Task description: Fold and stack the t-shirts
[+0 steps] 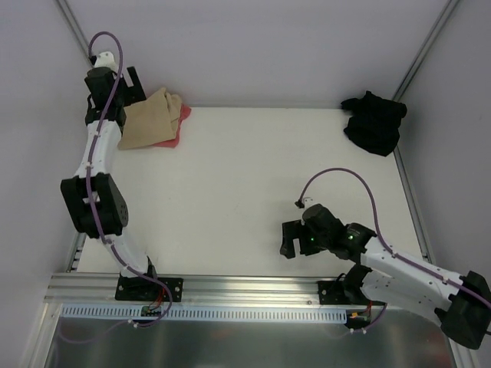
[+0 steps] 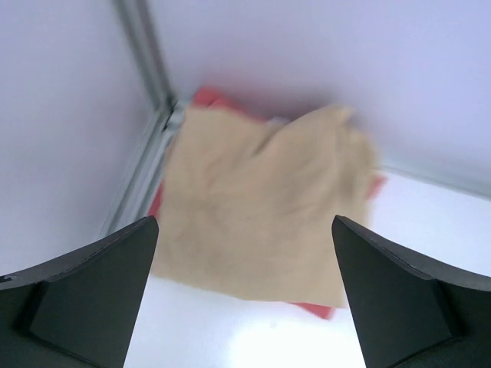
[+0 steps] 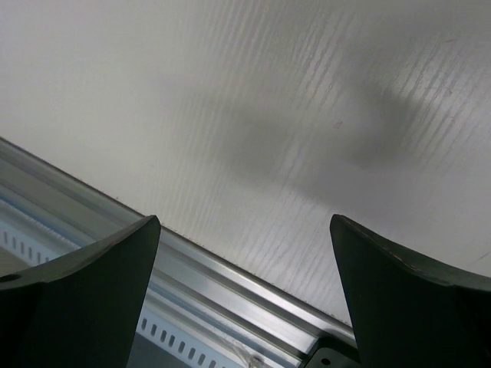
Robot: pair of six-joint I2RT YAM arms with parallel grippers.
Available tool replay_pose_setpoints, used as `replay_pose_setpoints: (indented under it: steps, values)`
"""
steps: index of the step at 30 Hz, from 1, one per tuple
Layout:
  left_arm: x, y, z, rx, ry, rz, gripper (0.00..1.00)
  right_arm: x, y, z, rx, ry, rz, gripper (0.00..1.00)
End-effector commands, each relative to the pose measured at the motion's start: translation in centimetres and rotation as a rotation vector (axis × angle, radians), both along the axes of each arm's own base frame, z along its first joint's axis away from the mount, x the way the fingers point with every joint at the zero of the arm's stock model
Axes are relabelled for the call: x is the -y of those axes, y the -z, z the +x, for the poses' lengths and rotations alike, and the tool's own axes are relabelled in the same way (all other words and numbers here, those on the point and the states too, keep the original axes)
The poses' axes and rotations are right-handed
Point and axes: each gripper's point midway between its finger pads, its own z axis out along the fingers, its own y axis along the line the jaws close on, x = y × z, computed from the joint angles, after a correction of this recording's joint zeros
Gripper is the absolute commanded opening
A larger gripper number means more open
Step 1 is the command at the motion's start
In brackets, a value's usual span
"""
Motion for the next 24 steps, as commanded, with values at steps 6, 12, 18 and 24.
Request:
replay_pose_setpoints:
  steps: [6, 12, 18, 24]
  values:
    - [15.8, -11.1, -9.4, 0.208, 0.430, -0.173, 0.99, 2.9, -4.1, -0.2, 0.126, 0.077, 0.050, 0.99]
    - [21.5, -5.3, -20.6, 0.091, 0.525, -0.194, 0.99, 4.3, -6.7, -0.3, 0.228, 0.112, 0.125, 0.99]
    - [19.7, -0.8, -29.1, 0.036, 0.488, -0.165, 0.99, 5.6, -8.9, 0.1, 0.290, 0.162, 0.132, 0.99]
    - [17.6, 1.2, -32.2, 0.054, 0.452, -0.069, 0.99, 6.2, -11.0, 0.9, 0.362, 0.167, 0.122, 1.00]
